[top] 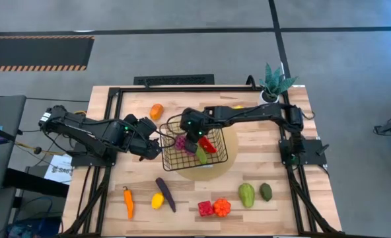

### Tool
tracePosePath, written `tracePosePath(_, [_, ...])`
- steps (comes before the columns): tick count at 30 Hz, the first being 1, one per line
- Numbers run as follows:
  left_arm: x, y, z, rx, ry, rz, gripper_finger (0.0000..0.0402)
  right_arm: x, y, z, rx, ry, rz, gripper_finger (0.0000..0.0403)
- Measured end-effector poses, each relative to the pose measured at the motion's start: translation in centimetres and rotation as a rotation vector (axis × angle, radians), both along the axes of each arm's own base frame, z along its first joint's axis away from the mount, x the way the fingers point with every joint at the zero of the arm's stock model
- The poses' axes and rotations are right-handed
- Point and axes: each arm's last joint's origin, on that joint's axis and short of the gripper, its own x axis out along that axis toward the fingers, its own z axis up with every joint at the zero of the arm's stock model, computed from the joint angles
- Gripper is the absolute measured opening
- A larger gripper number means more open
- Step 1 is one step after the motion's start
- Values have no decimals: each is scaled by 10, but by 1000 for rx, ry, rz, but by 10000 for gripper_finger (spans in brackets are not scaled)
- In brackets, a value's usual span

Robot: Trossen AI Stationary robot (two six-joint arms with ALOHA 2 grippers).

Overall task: Build produce basket
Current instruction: Put the purple grapes into the wire basket

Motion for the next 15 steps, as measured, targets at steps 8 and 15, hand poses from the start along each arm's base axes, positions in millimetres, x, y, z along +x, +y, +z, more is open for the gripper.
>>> tracePosePath(8, [1,0,0,-1,-6,-3,293,12,8,-38,42,89,43,0])
tracePosePath(15, [1,0,0,0,-3,-5,293,11,10,-37,33,89,72,12])
